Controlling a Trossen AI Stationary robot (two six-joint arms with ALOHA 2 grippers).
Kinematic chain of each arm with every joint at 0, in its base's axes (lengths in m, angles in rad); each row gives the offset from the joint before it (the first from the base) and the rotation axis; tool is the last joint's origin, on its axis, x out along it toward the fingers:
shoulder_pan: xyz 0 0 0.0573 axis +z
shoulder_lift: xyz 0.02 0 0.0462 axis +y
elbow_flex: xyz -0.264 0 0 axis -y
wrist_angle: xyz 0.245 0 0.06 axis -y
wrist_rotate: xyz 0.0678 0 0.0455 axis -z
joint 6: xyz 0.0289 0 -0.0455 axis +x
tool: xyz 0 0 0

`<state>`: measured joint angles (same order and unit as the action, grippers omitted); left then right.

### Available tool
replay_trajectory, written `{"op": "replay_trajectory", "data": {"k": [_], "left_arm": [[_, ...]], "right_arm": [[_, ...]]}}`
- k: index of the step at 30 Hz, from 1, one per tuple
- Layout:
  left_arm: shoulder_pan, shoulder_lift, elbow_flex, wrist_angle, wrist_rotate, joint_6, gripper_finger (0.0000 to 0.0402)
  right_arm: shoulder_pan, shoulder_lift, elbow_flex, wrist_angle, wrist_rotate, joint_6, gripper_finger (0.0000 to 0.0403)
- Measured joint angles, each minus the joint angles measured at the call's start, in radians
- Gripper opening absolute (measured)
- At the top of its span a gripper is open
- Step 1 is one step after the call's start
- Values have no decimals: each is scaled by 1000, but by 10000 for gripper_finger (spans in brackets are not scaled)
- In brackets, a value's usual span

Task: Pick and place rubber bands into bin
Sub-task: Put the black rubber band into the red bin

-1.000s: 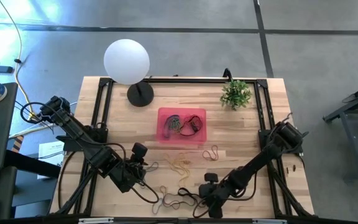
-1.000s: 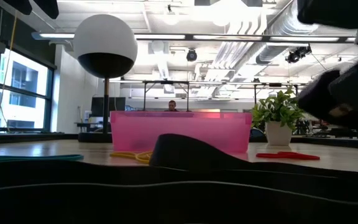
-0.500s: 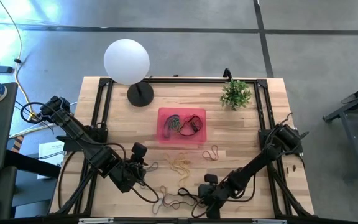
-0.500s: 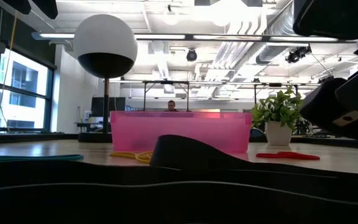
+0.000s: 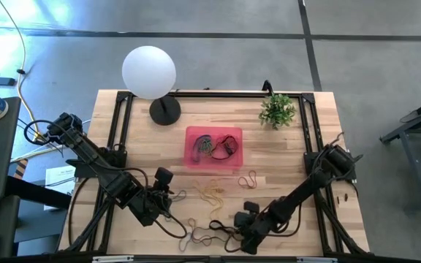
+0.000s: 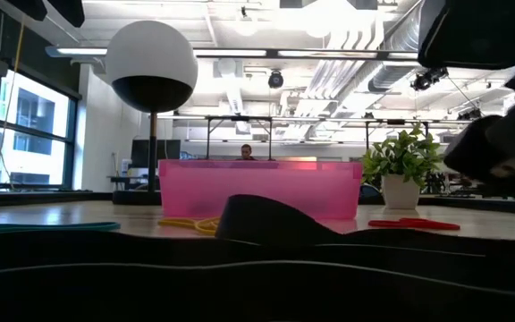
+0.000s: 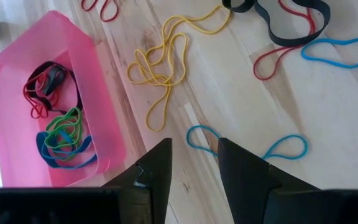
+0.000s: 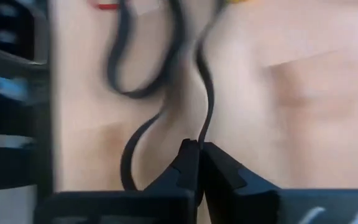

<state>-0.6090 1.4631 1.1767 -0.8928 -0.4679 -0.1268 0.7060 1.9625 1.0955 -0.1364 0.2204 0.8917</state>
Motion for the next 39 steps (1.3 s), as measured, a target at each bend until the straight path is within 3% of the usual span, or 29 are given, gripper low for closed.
{"op": "replay_trajectory", "data": {"k": [7, 17, 32, 39], "left_arm": [[0, 0, 0, 5, -22, 1, 117], [0, 0, 0, 7, -52, 16, 117], [0, 0, 0, 10, -82, -54, 117], [1, 0, 0, 13, -131, -105, 117]], "right_arm": [[-28, -108, 0, -102, 61, -13, 3], [-147, -293, 1, -169, 207, -193, 2], [-544, -451, 1, -197, 233, -617, 2], [-740, -444, 3, -220, 139, -716, 2]]}}
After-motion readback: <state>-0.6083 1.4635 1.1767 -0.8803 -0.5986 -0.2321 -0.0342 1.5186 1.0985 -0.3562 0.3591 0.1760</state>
